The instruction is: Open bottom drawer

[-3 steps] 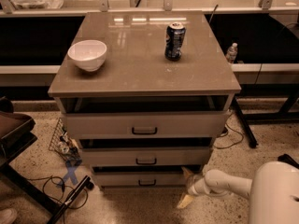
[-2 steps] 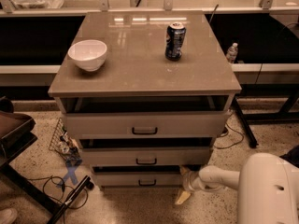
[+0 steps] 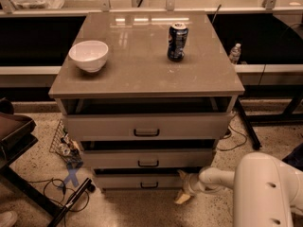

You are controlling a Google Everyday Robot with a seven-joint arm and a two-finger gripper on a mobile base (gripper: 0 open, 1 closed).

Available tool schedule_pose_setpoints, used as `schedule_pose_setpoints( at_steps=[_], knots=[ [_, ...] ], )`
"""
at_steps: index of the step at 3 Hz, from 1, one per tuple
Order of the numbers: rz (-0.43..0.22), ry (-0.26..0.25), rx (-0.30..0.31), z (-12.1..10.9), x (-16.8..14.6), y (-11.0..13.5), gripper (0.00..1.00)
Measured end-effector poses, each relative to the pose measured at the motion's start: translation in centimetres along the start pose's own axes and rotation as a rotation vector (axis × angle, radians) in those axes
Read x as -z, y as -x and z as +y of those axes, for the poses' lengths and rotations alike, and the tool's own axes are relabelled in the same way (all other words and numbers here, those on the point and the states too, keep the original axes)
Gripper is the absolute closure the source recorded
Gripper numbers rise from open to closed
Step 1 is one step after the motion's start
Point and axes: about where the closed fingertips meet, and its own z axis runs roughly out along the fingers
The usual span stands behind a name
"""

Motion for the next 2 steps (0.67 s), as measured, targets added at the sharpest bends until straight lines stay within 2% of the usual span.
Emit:
schedule_pose_setpoints(
  at_steps=[1, 2],
  knots=[
    [0.018, 0.056, -0.003, 0.83, -2.34, 0.04, 0.42],
    [0.017, 0.059, 0.000, 0.91, -2.50, 0.22, 0.64]
  ],
)
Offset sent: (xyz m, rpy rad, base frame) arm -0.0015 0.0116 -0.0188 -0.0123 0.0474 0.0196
